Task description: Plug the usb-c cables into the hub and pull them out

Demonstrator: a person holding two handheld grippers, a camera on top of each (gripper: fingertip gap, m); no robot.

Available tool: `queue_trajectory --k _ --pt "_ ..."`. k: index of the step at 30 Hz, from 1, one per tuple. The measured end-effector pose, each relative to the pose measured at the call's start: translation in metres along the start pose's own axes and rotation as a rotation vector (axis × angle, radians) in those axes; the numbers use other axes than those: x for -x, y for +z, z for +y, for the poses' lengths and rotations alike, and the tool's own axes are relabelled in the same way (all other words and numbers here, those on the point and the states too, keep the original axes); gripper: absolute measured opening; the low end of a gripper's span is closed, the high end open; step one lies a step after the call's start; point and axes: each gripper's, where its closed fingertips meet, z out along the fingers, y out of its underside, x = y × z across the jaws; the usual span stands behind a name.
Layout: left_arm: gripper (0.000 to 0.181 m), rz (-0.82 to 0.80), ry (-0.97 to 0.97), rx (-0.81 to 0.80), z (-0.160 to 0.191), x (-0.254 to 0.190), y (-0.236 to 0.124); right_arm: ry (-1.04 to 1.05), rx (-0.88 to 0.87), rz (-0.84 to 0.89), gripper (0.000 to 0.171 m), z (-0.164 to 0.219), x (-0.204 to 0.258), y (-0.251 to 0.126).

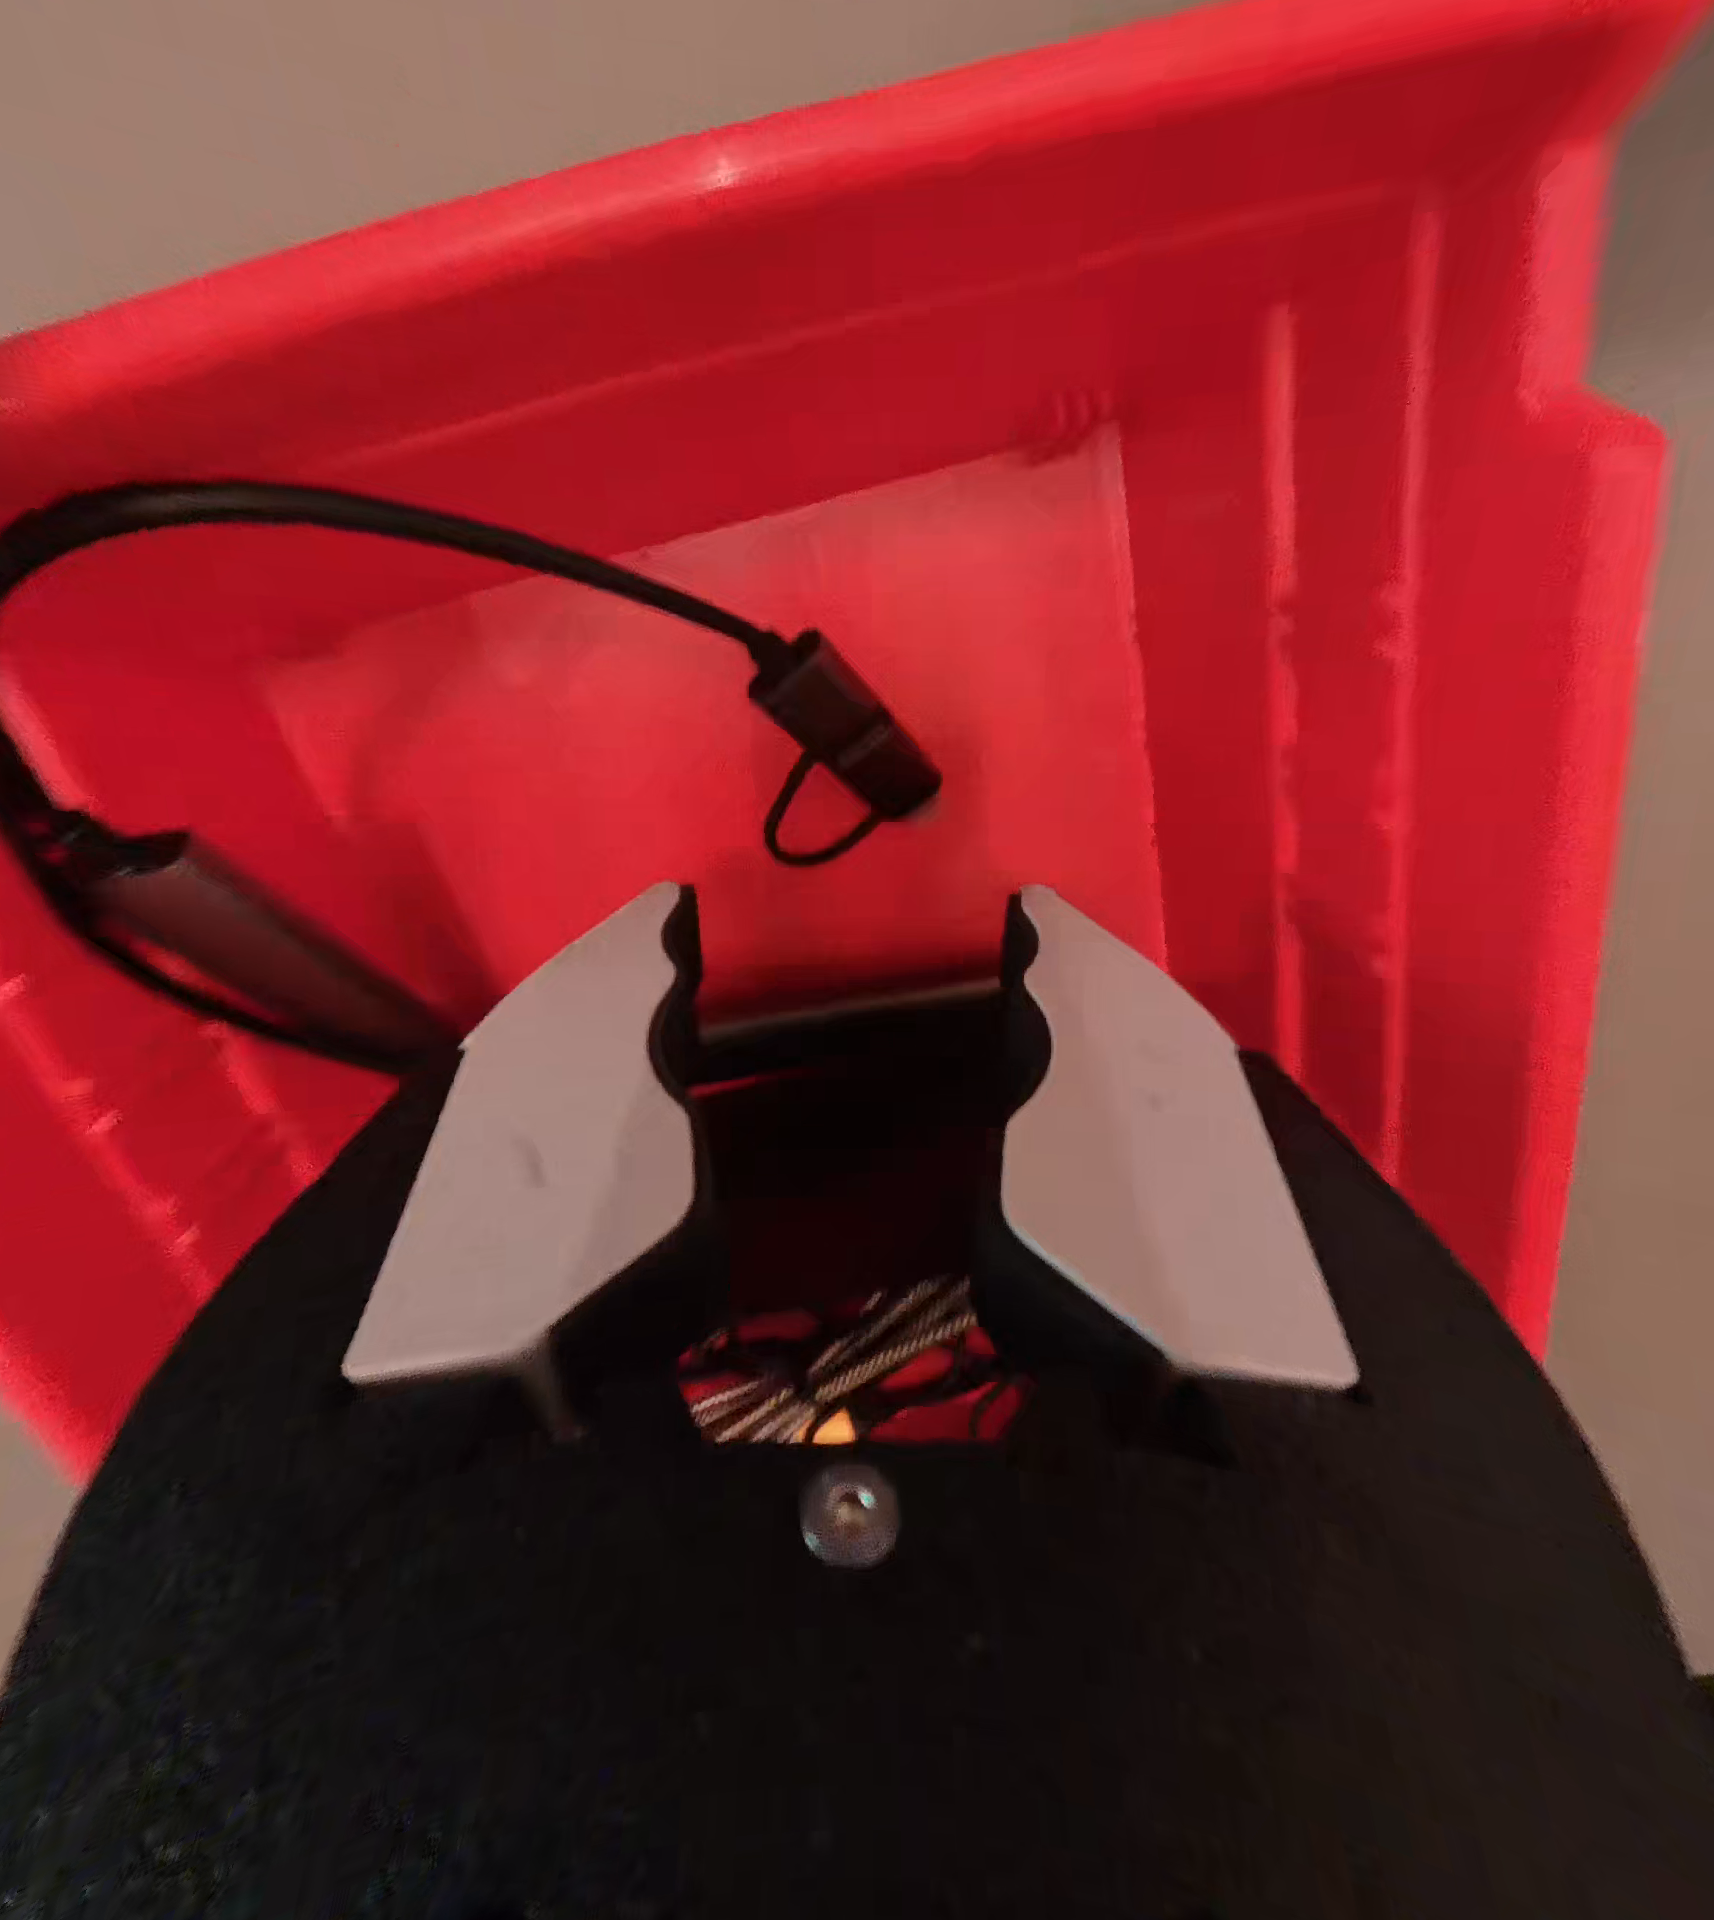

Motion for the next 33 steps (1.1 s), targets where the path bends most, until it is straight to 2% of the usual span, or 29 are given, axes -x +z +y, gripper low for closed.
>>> queue_trajectory --k 4,6,8,12,17,21,25,28,33 --pt "0.055 0.013 -0.097 0.039 -0.010 -0.002 0.029 -0.014 -0.002 0.018 0.071 0.001 -0.008 -0.004" --pt "0.045 -0.009 -0.123 0.062 -0.009 0.003 0.040 0.002 0.003 0.030 0.070 0.003 -0.015 -0.005" --pt "0.033 0.039 -0.137 0.055 -0.010 -0.001 0.047 0.020 0.008 0.031 0.069 0.007 -0.019 -0.004" --pt "0.026 0.080 -0.095 0.012 -0.013 -0.004 0.044 0.033 0.038 0.024 0.067 0.016 -0.021 0.000" --pt "0.012 0.207 -0.062 -0.159 -0.026 -0.012 0.014 0.019 0.054 0.020 0.066 0.020 -0.020 0.001" --pt "0.011 0.232 -0.017 -0.269 -0.028 -0.010 -0.019 0.012 0.049 0.009 0.064 0.018 -0.017 0.001" --pt "0.011 0.306 0.019 -0.304 -0.019 -0.019 -0.044 -0.009 0.066 -0.006 0.063 0.018 -0.013 0.000" --pt "0.011 0.302 0.078 -0.296 -0.006 -0.023 -0.057 -0.034 0.076 -0.021 0.062 0.018 -0.008 0.000" --pt "0.010 0.519 0.131 -0.329 0.009 -0.058 -0.103 -0.075 0.100 -0.049 0.062 0.019 0.003 0.001"
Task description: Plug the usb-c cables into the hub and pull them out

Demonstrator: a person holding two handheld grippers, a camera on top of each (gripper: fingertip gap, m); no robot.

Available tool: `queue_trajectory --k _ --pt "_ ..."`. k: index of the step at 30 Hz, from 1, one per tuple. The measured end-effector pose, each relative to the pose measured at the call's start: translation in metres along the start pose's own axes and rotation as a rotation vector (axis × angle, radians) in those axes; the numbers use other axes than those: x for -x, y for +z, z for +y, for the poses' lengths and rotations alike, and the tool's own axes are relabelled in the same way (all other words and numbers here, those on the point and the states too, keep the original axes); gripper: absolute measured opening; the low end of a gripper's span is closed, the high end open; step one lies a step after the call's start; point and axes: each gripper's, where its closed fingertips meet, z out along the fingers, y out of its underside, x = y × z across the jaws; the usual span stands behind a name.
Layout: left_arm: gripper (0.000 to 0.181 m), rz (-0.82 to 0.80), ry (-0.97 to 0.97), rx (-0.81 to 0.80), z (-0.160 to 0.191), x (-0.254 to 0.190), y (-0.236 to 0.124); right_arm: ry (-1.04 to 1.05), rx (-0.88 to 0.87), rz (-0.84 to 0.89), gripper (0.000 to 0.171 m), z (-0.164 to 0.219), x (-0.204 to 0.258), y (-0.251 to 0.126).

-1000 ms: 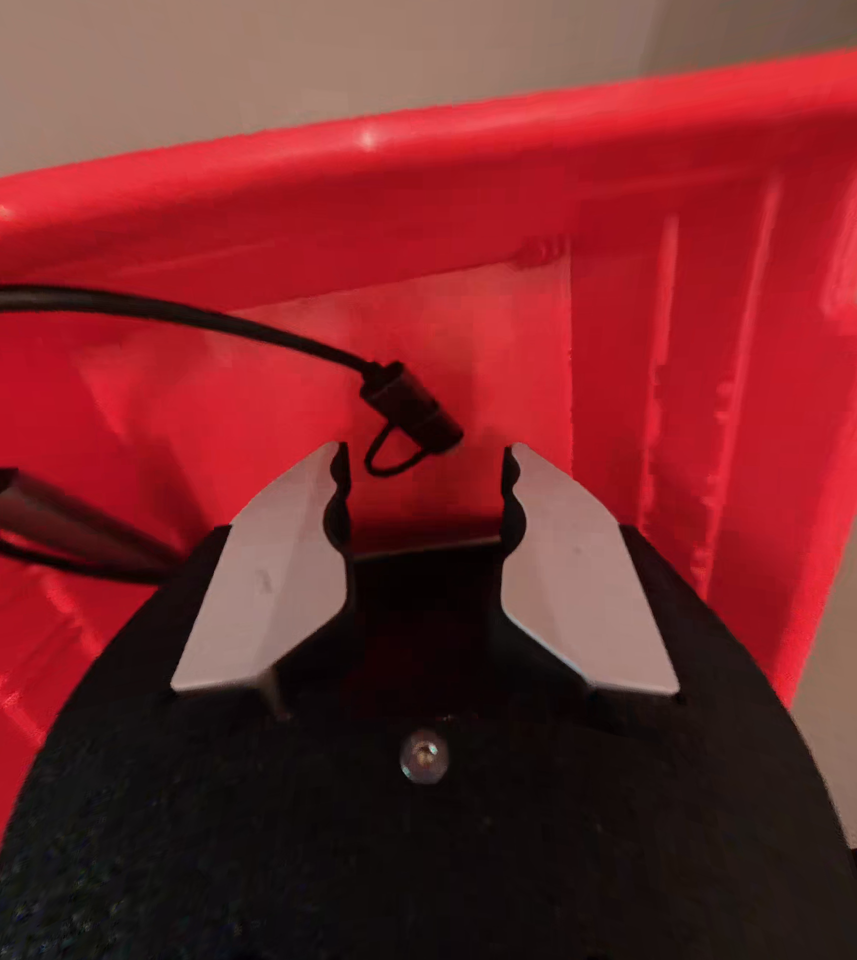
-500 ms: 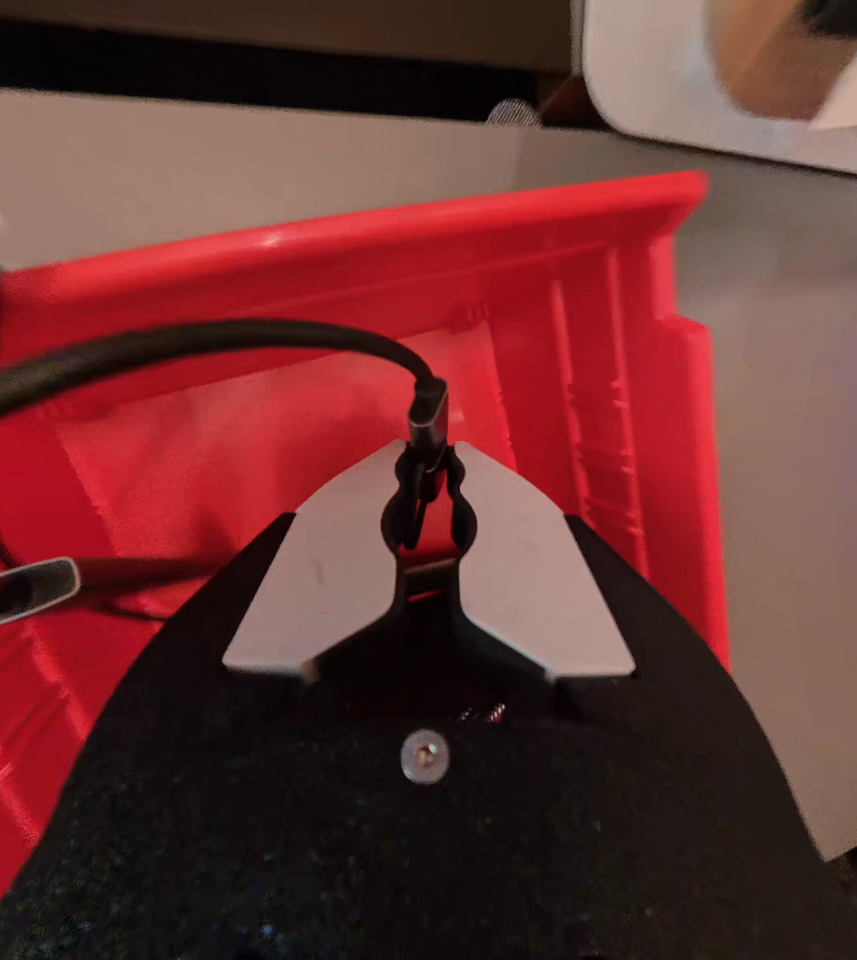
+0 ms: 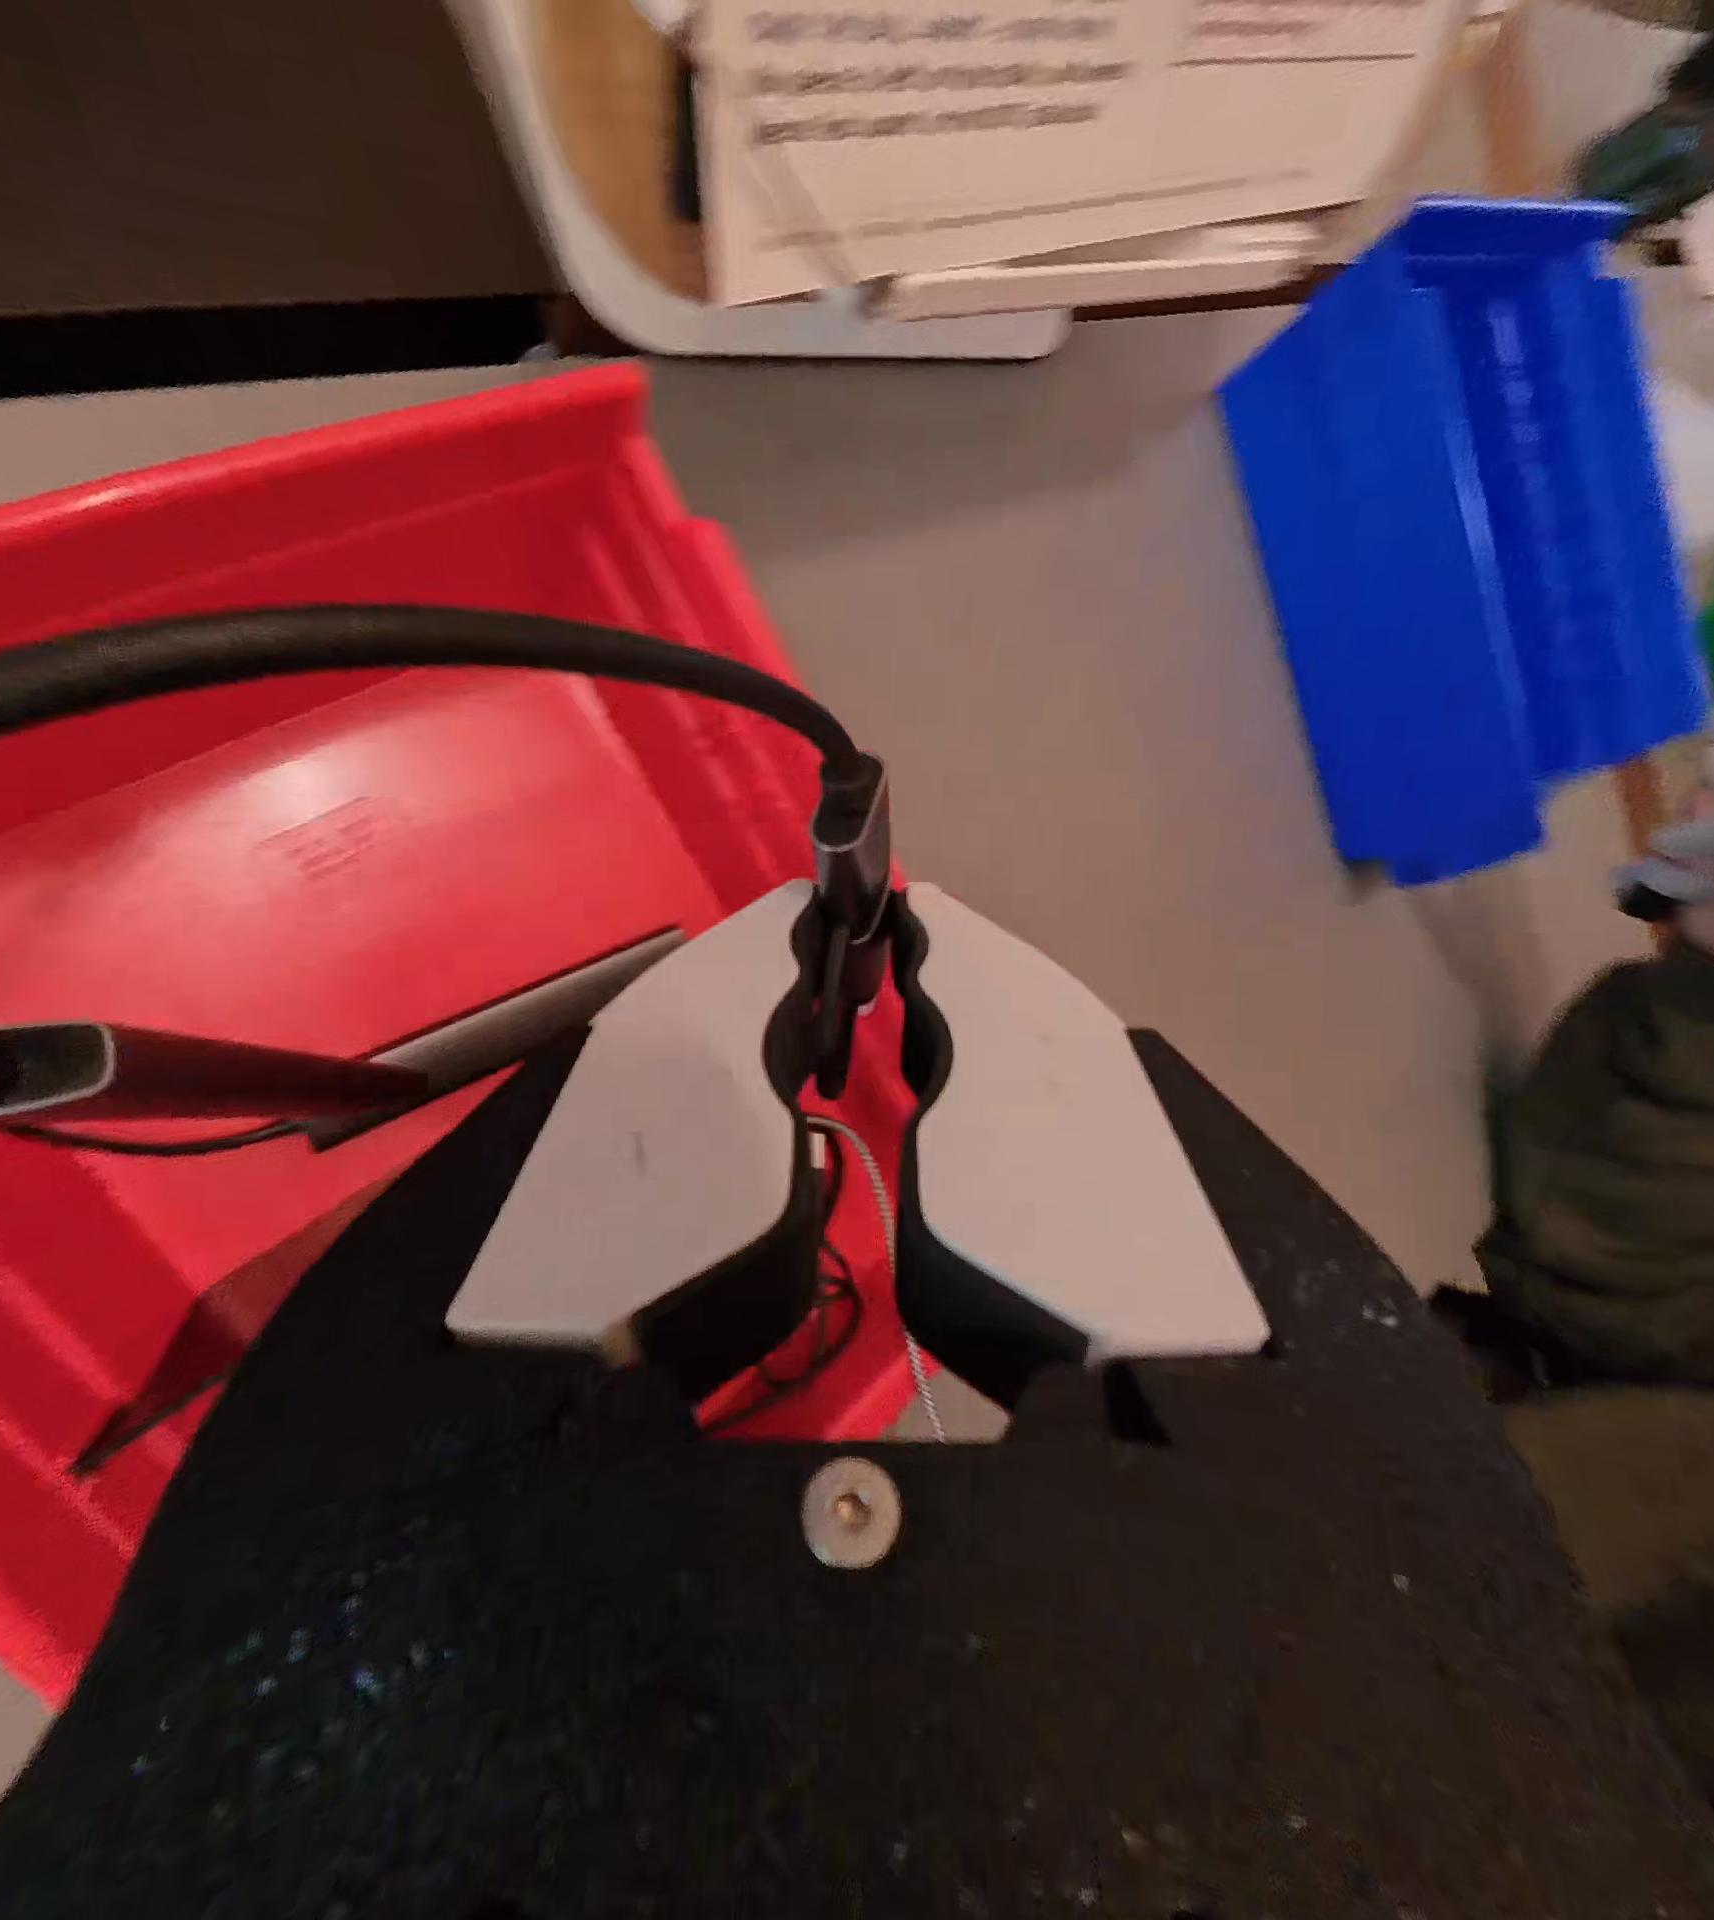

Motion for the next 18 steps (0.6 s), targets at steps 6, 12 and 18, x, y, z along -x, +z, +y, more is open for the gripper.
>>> queue_trajectory --k 6,12,18 --pt "0.010 0.344 0.376 -0.041 0.009 -0.118 -0.044 0.036 -0.066 -0.124 0.062 -0.014 0.033 0.004" --pt "0.010 0.768 0.869 0.114 0.091 -0.240 -0.069 0.097 -0.201 -0.540 0.079 -0.029 0.133 0.009" --pt "0.010 1.001 1.109 0.273 0.165 -0.296 -0.058 0.171 -0.331 -0.792 0.094 -0.038 0.206 -0.002"
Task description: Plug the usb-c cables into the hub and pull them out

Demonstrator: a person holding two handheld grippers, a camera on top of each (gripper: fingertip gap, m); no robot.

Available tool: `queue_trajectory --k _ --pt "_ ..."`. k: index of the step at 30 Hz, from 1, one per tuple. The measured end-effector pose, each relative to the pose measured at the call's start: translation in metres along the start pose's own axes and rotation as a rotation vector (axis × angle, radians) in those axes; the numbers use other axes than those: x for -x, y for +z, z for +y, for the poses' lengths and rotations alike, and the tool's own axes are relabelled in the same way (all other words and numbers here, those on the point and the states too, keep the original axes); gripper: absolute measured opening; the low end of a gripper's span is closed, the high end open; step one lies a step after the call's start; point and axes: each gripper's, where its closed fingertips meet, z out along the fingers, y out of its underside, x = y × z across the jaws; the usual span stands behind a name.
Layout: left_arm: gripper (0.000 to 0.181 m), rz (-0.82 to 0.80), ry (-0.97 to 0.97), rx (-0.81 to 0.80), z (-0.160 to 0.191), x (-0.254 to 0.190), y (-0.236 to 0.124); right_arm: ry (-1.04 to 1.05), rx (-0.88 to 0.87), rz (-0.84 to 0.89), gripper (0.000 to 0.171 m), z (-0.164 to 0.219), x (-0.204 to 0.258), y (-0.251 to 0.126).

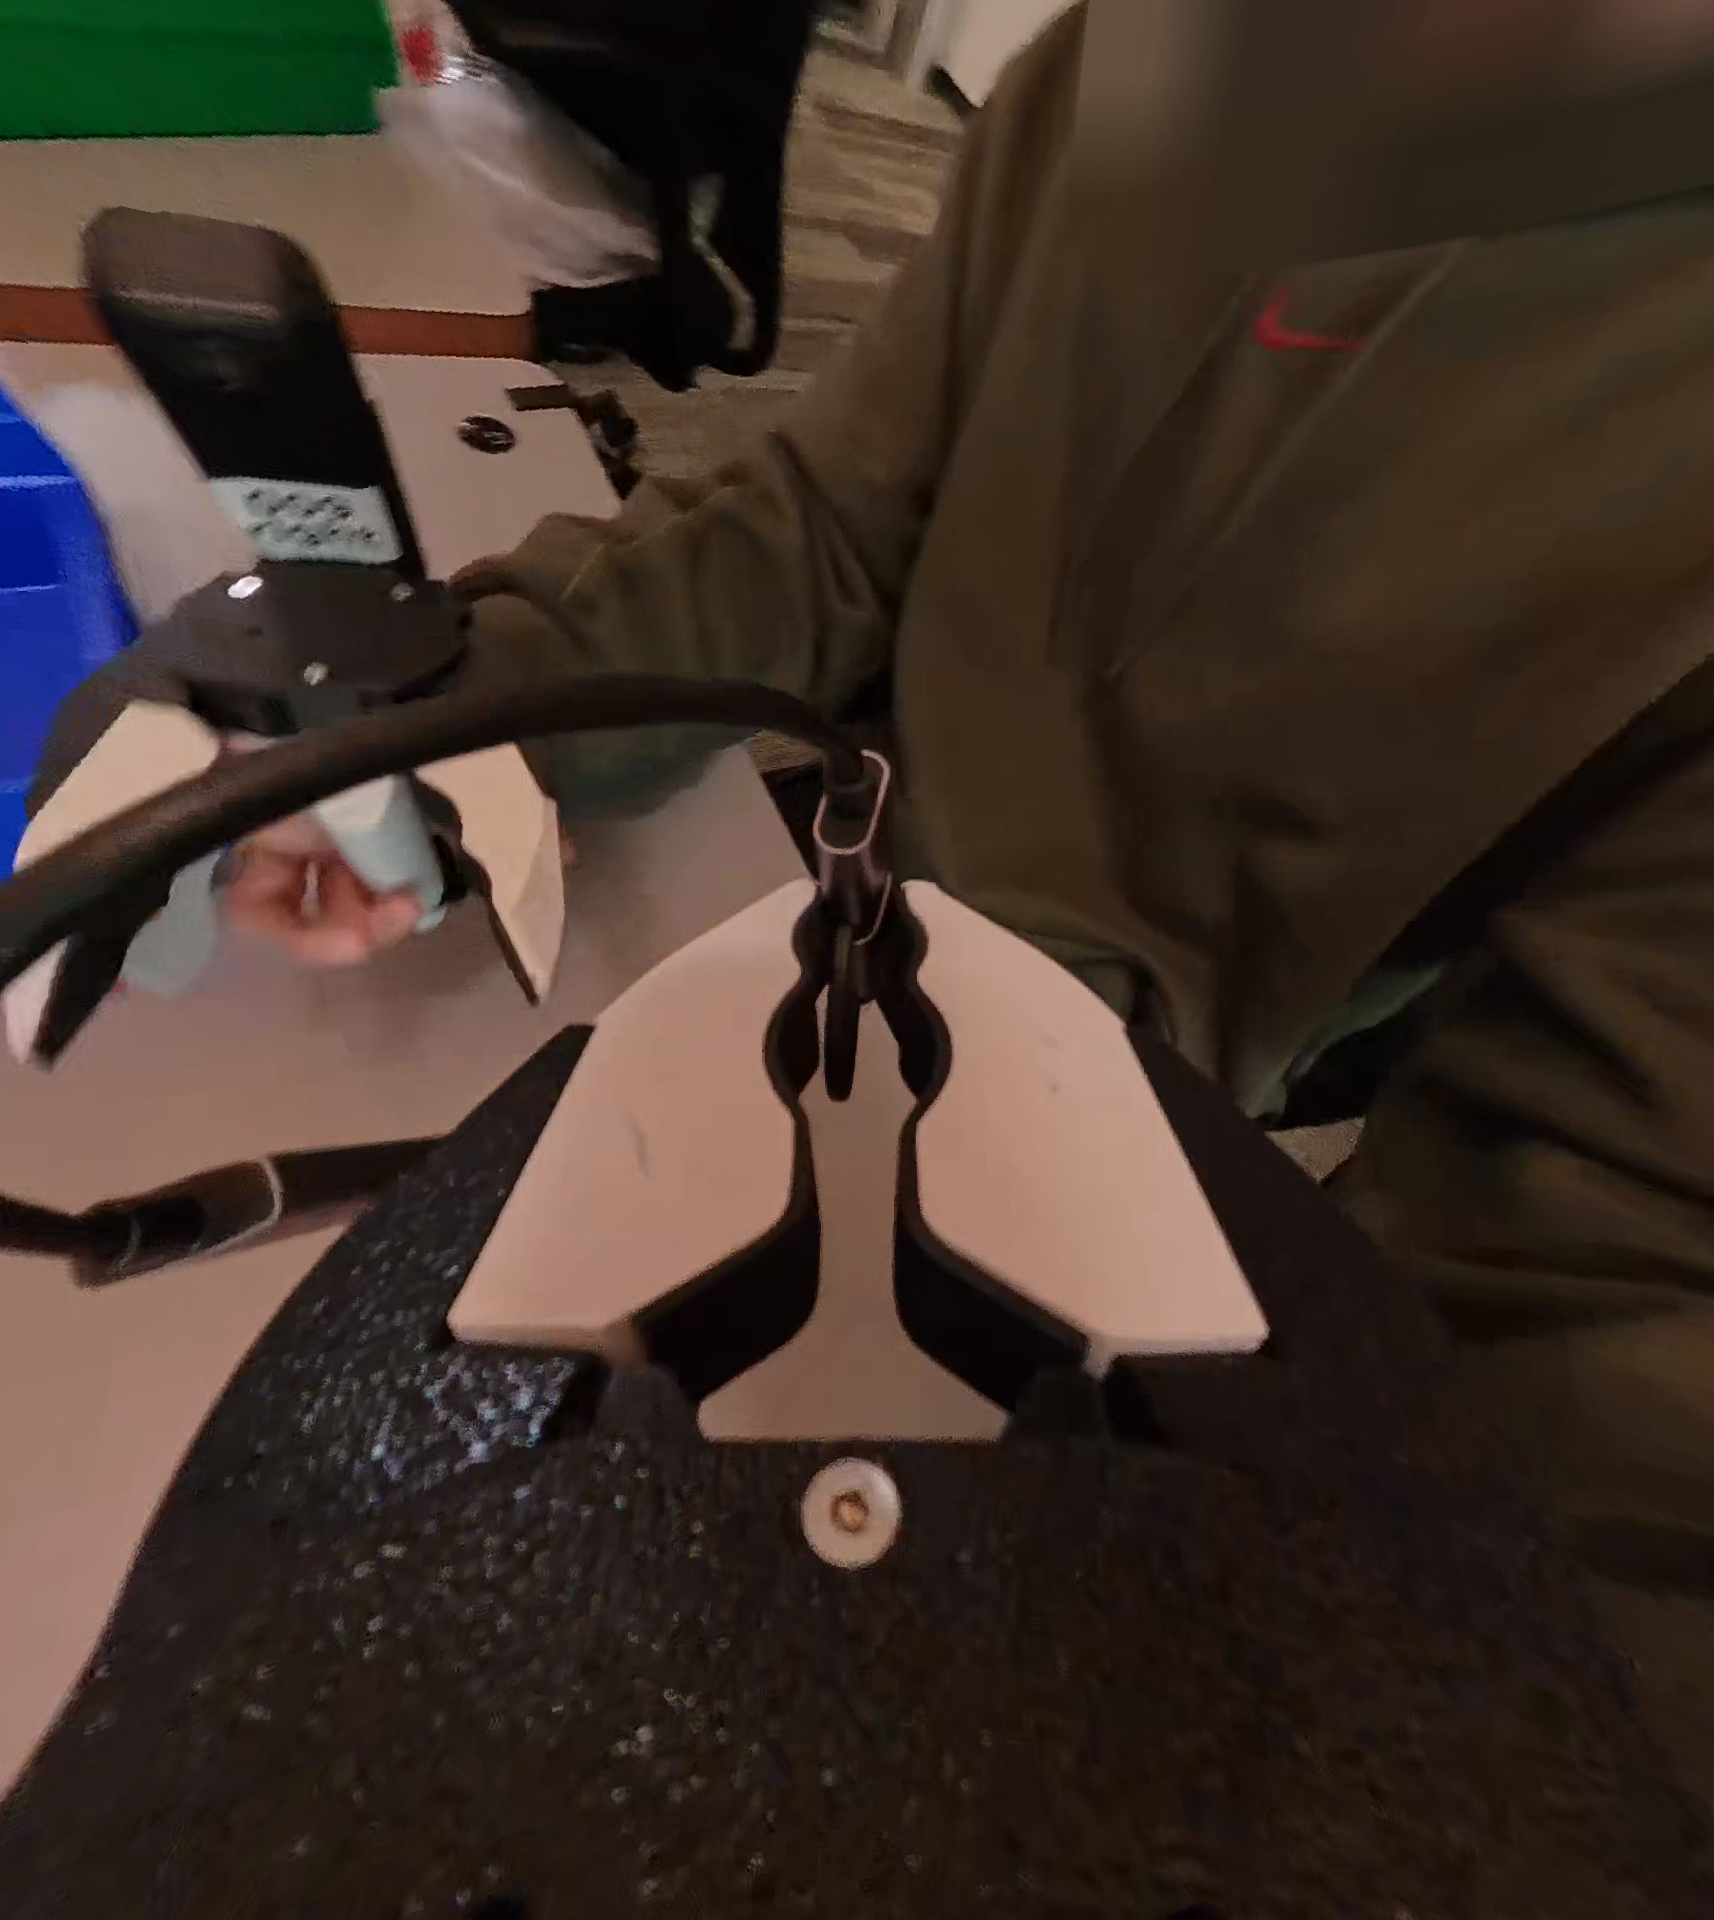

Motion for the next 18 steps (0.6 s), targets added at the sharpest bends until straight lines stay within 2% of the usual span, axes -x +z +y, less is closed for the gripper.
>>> queue_trajectory --k 4,7,10,11,14,18 --pt "0.010 0.058 0.046 0.022 0.003 -0.003 0.035 0.072 -0.094 -0.122 0.085 -0.005 0.026 0.009" --pt "0.010 0.069 0.071 0.013 0.004 -0.003 0.051 0.076 -0.055 -0.103 0.083 0.004 0.027 0.014" --pt "0.010 0.100 0.077 -0.018 0.004 -0.006 0.061 0.018 0.041 -0.121 0.072 0.021 0.036 0.020" --pt "0.010 0.106 0.079 -0.019 0.005 -0.006 0.063 -0.017 0.062 -0.120 0.066 0.025 0.038 0.021" --pt "0.009 0.102 0.074 -0.005 0.009 -0.006 0.068 -0.104 0.091 -0.157 0.024 0.031 0.048 0.023" --pt "0.009 0.069 0.082 -0.027 0.010 -0.007 0.063 -0.195 0.105 -0.046 0.023 0.027 0.032 0.020"
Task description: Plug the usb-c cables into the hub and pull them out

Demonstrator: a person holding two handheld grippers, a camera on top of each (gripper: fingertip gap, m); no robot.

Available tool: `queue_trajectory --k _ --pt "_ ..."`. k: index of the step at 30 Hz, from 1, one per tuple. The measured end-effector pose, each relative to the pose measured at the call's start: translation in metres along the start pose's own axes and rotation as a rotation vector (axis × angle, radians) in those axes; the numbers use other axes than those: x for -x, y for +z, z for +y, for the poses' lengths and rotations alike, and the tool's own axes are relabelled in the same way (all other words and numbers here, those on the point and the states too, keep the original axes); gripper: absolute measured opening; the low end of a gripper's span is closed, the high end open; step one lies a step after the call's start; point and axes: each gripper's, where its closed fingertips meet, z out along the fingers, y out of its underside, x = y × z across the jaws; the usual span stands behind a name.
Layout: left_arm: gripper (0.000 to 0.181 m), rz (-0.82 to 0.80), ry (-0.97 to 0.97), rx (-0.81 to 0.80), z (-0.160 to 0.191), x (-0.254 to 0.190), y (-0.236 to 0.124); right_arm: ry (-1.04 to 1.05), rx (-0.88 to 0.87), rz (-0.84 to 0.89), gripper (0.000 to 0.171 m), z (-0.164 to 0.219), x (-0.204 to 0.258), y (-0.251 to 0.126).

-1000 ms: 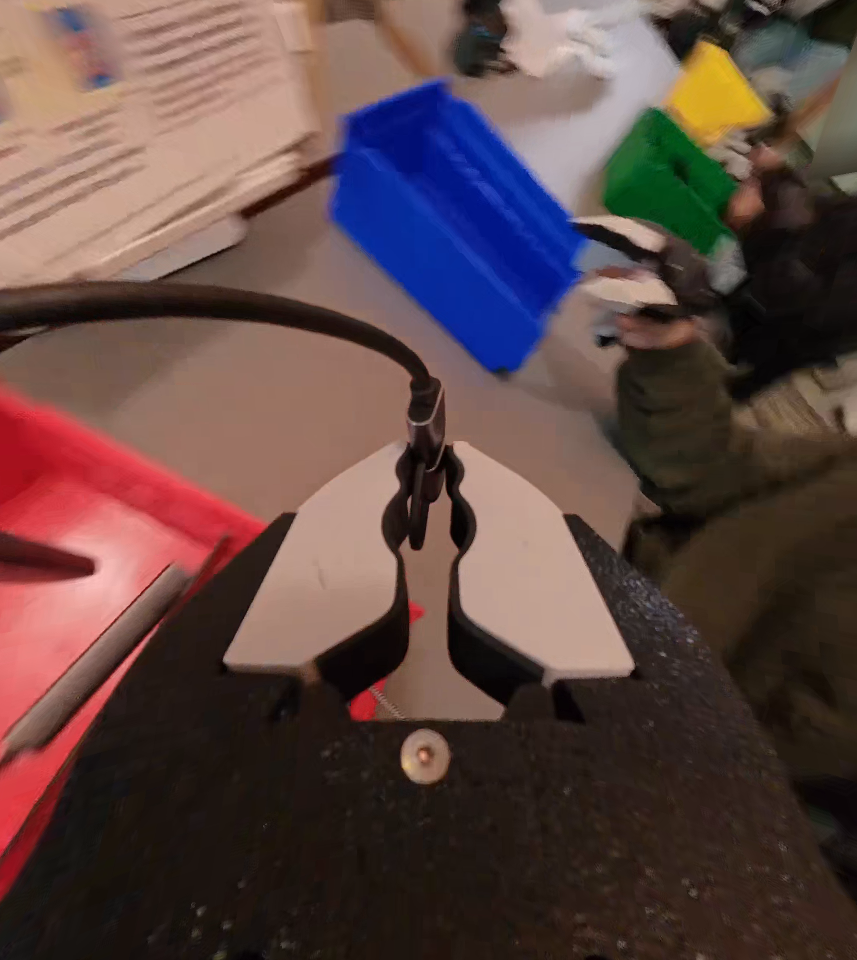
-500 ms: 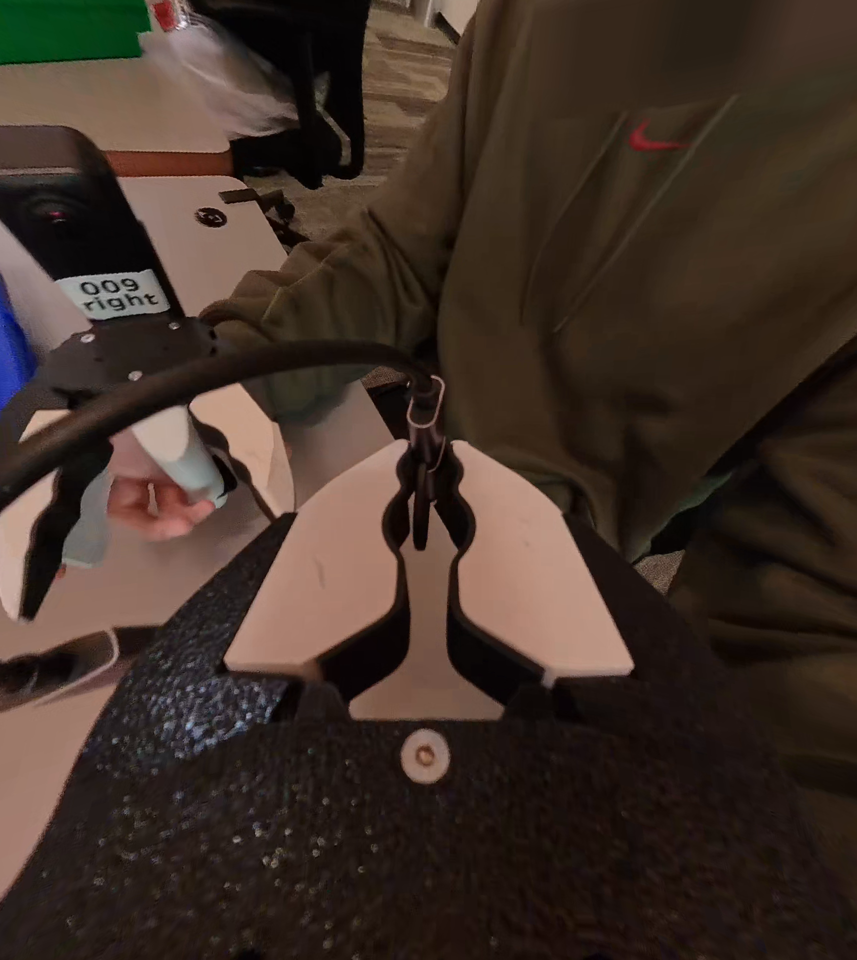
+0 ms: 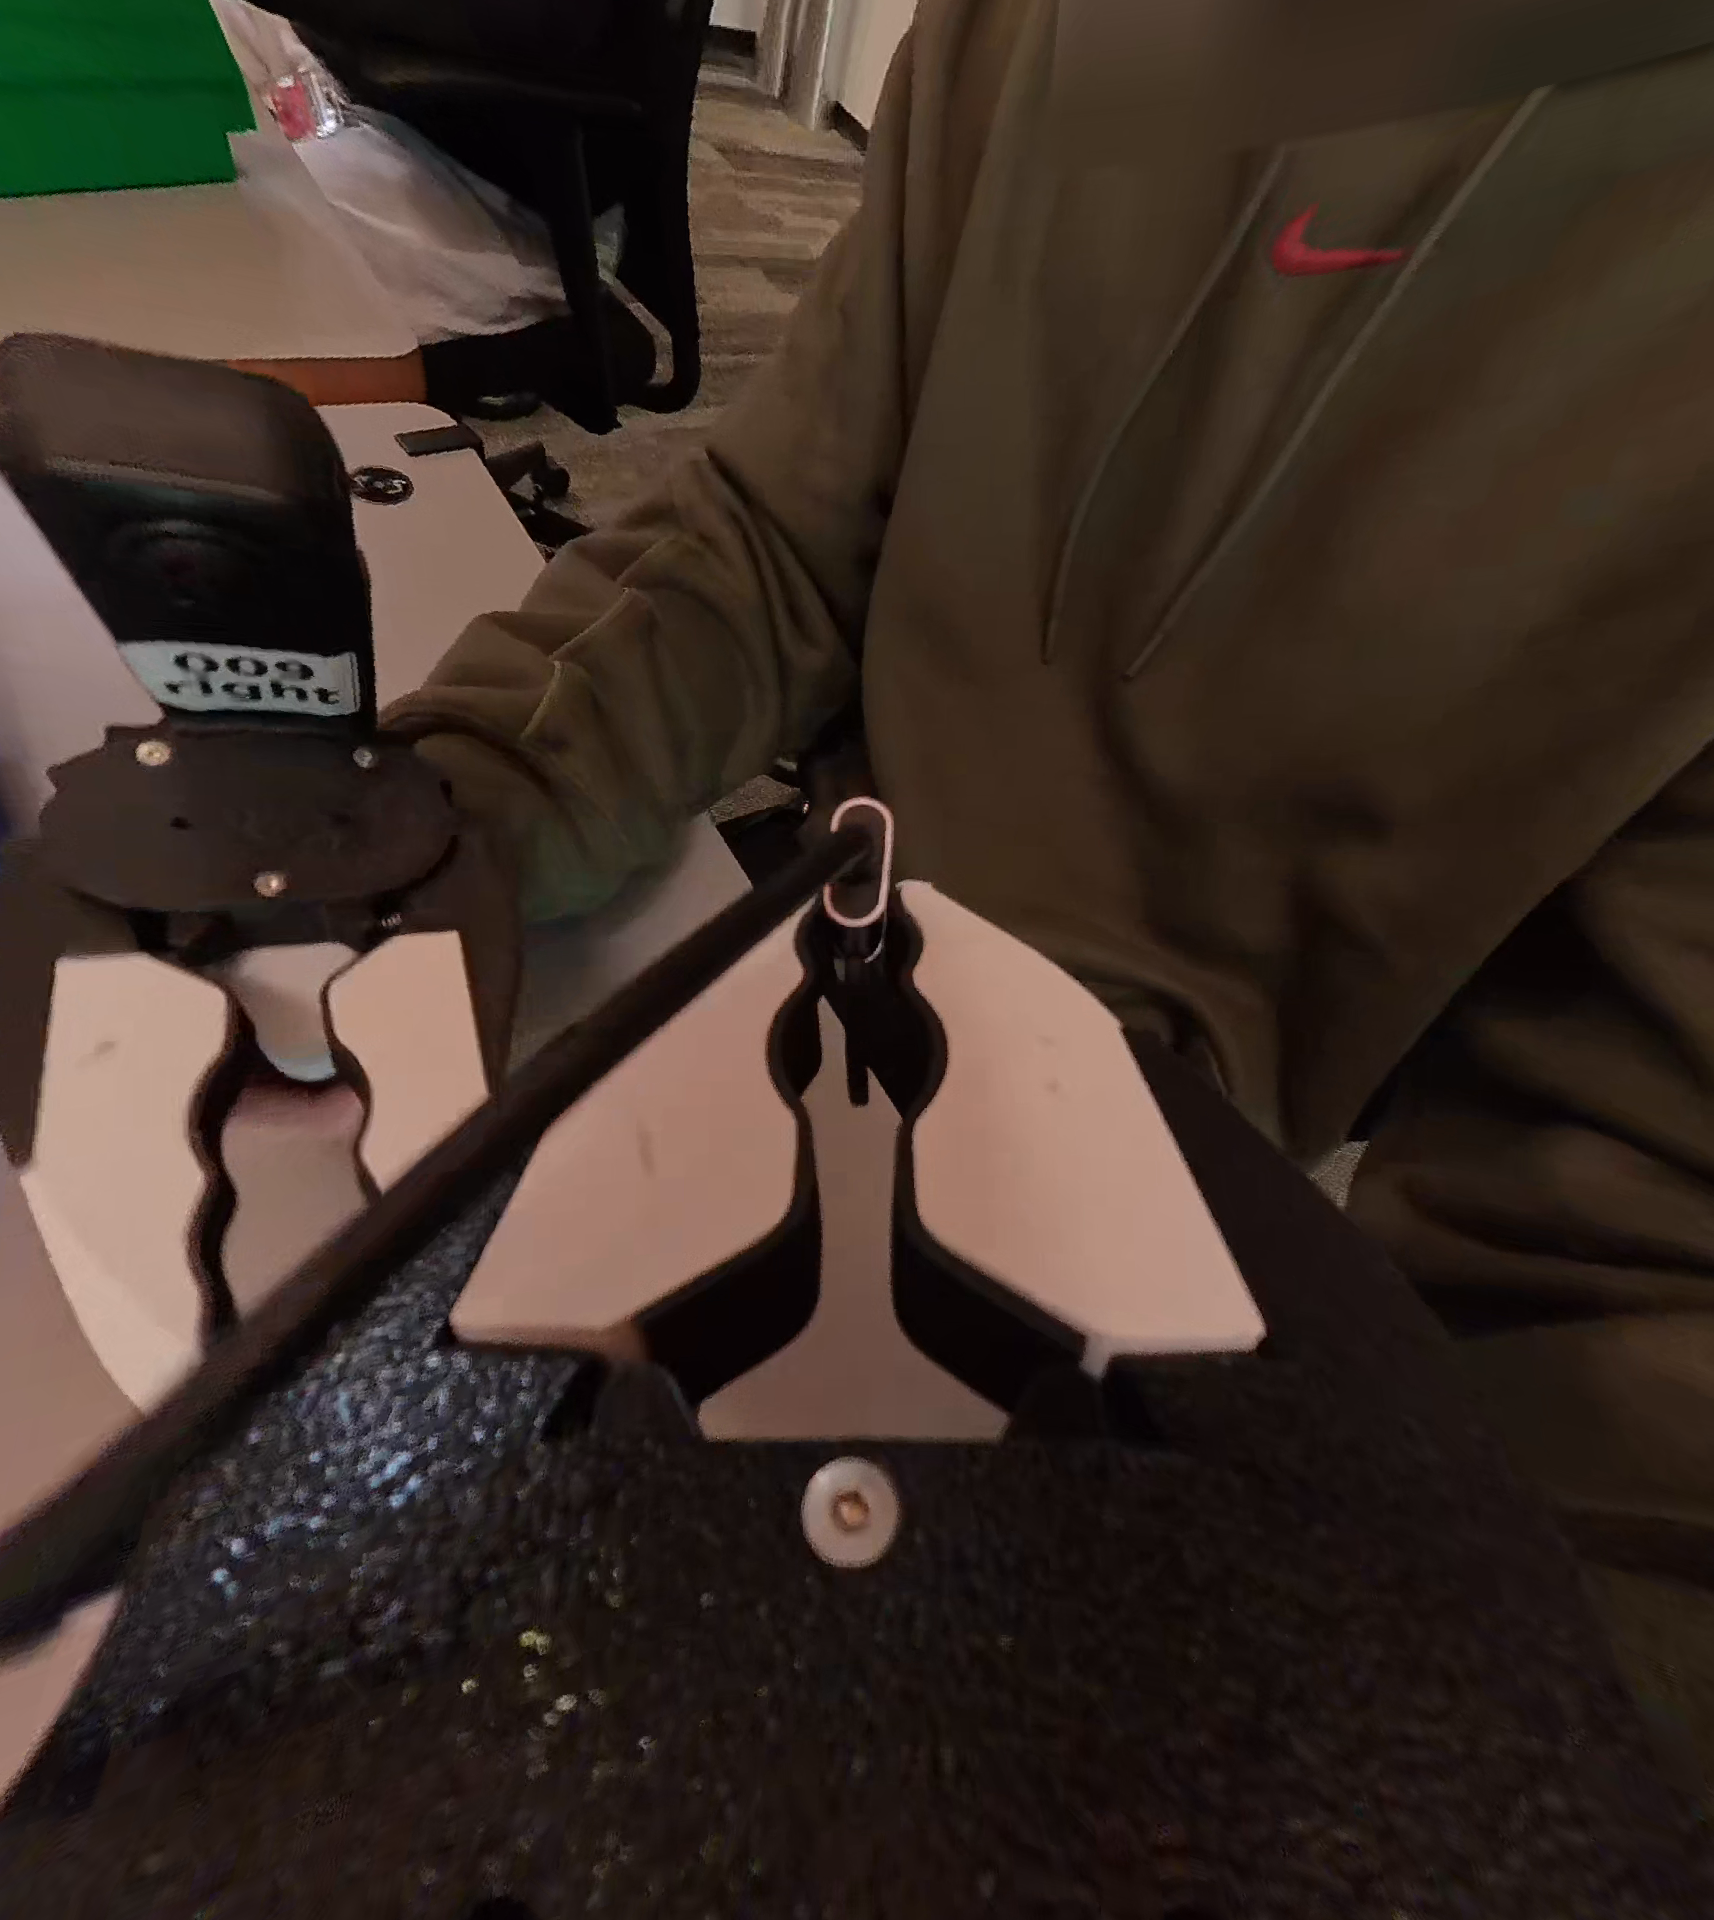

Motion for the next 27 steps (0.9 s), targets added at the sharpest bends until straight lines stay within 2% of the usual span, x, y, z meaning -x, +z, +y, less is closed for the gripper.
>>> queue_trajectory --k 2,4,6,9,10,11,13,14,16,18,20,22,25,27 --pt "0.011 -0.049 -0.010 0.005 0.004 0.002 -0.003 -0.062 -0.007 0.085 0.023 -0.004 -0.014 -0.007" --pt "0.019 -0.173 -0.083 0.041 0.017 0.012 -0.009 -0.171 -0.006 0.203 0.023 -0.011 -0.032 -0.019" --pt "0.033 -0.293 -0.183 0.126 0.043 0.019 -0.015 -0.336 0.012 0.306 0.023 -0.020 -0.047 -0.034" --pt "0.049 -0.575 -0.368 0.266 0.094 0.037 -0.046 -0.638 0.107 0.398 0.023 -0.030 -0.058 -0.053" --pt "0.054 -0.665 -0.438 0.261 0.106 0.042 -0.061 -0.734 0.129 0.410 0.023 -0.033 -0.058 -0.056" --pt "0.050 -0.768 -0.510 0.219 0.113 0.049 -0.080 -0.790 0.157 0.411 0.022 -0.034 -0.057 -0.058" --pt "0.049 -0.949 -0.624 0.037 0.109 0.061 -0.118 -0.870 0.165 0.433 0.023 -0.041 -0.055 -0.060" --pt "0.048 -0.983 -0.636 -0.053 0.100 0.060 -0.131 -0.892 0.163 0.436 0.022 -0.044 -0.053 -0.060" --pt "0.050 -1.030 -0.595 -0.145 0.084 0.051 -0.150 -0.903 0.178 0.422 0.022 -0.044 -0.050 -0.058" --pt "0.058 -1.114 -0.549 -0.140 0.073 0.047 -0.165 -0.998 0.207 0.450 0.022 -0.044 -0.050 -0.058" --pt "0.060 -1.144 -0.470 -0.111 0.058 0.047 -0.163 -1.064 0.216 0.450 0.022 -0.044 -0.046 -0.055" --pt "0.061 -1.150 -0.366 -0.006 0.048 0.054 -0.150 -1.092 0.195 0.432 0.022 -0.046 -0.038 -0.050" --pt "0.063 -1.152 -0.175 0.248 0.049 0.070 -0.130 -1.119 0.180 0.352 0.022 -0.044 -0.021 -0.040" --pt "0.063 -1.061 -0.118 0.358 0.055 0.075 -0.111 -1.121 0.180 0.299 0.022 -0.042 -0.010 -0.035"
